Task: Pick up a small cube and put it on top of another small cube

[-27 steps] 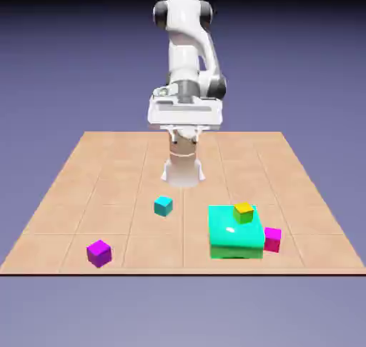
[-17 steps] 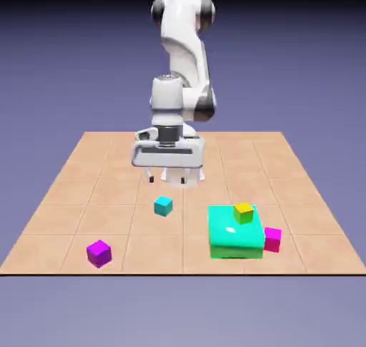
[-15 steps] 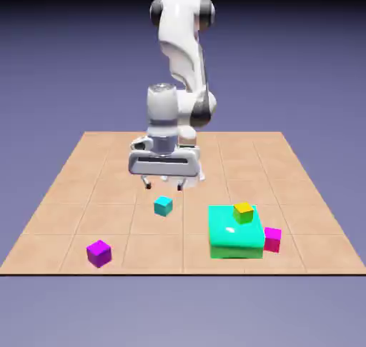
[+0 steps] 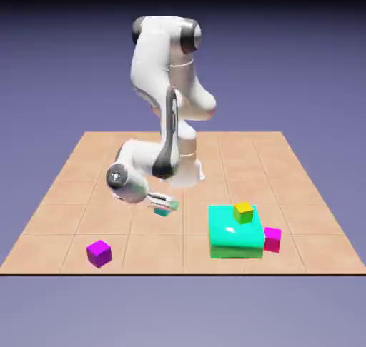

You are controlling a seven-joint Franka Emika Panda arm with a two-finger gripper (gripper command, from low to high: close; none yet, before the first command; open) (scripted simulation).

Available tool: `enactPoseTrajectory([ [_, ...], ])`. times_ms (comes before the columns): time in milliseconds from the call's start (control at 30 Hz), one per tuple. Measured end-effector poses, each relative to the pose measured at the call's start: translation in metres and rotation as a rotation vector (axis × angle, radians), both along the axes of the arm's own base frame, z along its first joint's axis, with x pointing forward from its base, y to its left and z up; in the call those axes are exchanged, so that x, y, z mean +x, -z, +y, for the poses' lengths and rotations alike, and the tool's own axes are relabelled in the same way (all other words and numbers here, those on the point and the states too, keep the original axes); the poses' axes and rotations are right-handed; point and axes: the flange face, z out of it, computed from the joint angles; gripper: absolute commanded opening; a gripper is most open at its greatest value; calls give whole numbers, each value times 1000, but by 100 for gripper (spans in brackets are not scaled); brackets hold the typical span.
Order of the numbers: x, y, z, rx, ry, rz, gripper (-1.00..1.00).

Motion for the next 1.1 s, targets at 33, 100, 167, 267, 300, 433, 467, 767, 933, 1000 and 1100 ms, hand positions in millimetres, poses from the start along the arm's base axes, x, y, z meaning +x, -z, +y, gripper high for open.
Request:
enactPoseTrajectory([
  [33,-6,9,-2,25,17,56,0],
  [100,-18,22,-6,68,45,150,0],
  [167,-27,35,0,68,46,150,0],
  [267,-56,65,16,68,45,150,-100],
  [300,-56,65,16,68,45,150,-100],
  [433,-25,32,-1,69,48,149,-100],
  [467,-15,22,-3,74,36,146,-100],
  [767,114,1,95,240,-760,-115,-100],
  [933,177,-23,180,337,-1233,-215,-100],
  [1000,197,-35,218,373,-1420,-244,-100],
  [1100,210,-43,296,420,-1675,-226,-100],
])
